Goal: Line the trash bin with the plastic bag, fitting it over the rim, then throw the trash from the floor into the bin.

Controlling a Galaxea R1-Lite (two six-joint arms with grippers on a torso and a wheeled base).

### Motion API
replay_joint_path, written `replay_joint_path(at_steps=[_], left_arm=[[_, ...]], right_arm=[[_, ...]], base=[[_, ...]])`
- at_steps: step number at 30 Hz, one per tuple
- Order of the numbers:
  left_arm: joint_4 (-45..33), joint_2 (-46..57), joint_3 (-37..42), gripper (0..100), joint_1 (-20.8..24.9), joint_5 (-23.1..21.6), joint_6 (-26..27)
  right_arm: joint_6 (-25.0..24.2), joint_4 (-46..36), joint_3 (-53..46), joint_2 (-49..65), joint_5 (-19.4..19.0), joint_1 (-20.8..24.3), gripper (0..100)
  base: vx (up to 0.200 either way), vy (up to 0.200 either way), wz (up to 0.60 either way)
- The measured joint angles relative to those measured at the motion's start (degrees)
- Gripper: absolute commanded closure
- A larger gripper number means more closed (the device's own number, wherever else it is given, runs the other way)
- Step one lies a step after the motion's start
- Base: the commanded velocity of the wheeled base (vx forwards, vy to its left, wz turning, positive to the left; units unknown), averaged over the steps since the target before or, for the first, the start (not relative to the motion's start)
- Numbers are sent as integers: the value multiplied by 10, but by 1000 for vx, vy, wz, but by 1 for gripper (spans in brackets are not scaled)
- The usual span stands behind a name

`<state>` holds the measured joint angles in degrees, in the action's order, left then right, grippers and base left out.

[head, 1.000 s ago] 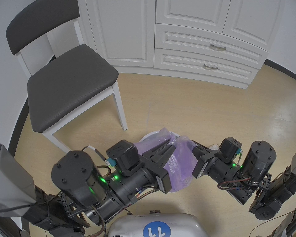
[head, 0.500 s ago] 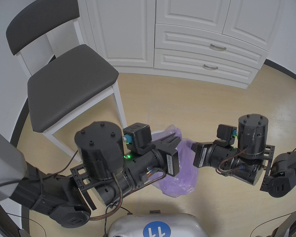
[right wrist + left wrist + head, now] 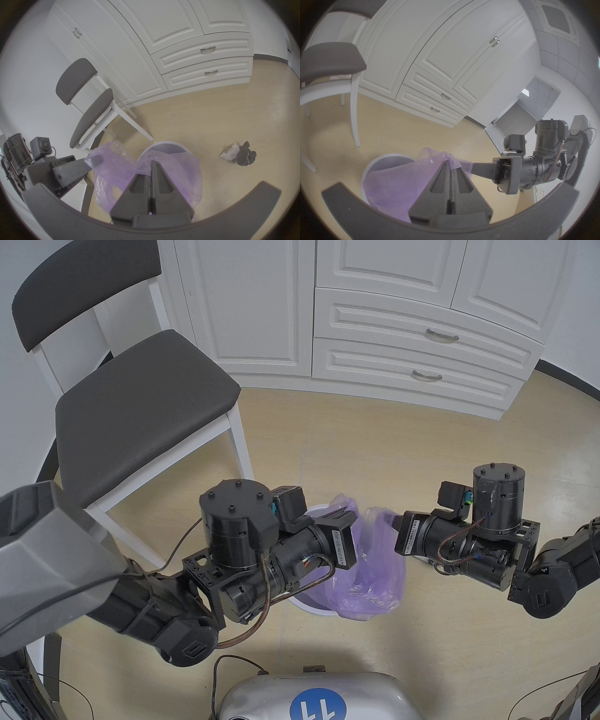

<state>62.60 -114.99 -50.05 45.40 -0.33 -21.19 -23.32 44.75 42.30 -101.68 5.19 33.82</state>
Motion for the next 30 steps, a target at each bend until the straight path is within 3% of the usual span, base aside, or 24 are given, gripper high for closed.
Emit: replay_joint_path(at_steps=[18, 30], left_arm=[[32, -156, -104, 100, -46, -14, -56], [28, -150, -89, 100, -89, -43, -51]], right_arm=[[-1, 19, -1, -49, -5, -6, 100], [-68, 202, 11, -136, 0, 30, 100]], base=[[0, 0, 0], [0, 0, 0]])
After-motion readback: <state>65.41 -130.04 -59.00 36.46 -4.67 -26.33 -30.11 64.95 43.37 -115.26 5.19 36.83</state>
